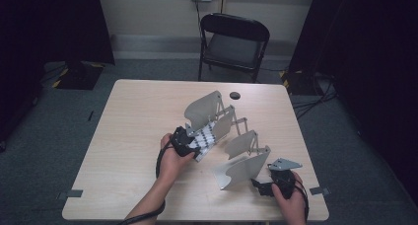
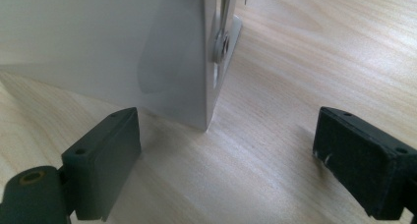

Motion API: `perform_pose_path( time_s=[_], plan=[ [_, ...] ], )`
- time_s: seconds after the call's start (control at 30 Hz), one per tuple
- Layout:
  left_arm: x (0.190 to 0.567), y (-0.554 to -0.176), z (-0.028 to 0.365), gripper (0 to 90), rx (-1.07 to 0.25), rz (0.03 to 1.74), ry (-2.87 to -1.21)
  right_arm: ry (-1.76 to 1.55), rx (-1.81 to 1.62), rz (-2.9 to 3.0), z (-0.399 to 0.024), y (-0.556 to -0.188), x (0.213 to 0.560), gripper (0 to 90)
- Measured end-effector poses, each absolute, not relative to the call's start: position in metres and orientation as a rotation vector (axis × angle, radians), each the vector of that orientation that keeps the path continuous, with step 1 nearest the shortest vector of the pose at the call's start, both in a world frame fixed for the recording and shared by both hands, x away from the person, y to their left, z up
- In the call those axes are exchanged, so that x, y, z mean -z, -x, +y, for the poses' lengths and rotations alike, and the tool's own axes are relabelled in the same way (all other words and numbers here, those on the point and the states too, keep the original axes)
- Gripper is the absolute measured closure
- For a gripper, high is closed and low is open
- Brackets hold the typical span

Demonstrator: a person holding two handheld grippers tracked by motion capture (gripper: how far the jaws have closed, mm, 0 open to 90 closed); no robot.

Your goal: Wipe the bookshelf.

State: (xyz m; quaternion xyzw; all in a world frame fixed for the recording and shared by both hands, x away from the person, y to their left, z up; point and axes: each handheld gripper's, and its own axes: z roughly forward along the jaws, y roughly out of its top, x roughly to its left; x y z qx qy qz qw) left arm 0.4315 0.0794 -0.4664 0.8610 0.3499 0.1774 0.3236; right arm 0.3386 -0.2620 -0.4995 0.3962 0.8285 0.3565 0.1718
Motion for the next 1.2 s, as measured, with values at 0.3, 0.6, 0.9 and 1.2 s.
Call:
perform_pose_path(
  time_s=[0.3, 0.6, 0.9, 1.2],
  plan=[
    [0.48, -0.438, 0.067, 43.1, -0.441, 0.916, -2.249, -1.125, -1.012, 2.351, -0.262, -0.339, 0.499, 10.2],
    [0.483, -0.437, 0.065, 64.2, -0.534, 0.859, -2.293, -1.126, -1.012, 2.349, -0.261, -0.338, 0.5, 10.2],
    [0.47, -0.438, 0.071, 75.9, -0.452, 0.893, -2.271, -1.124, -1.013, 2.351, -0.261, -0.337, 0.5, 10.1],
    [0.411, -0.434, 0.068, 75.8, -0.481, 0.796, -2.178, -1.124, -1.013, 2.35, -0.261, -0.337, 0.5, 10.2]
  ],
)
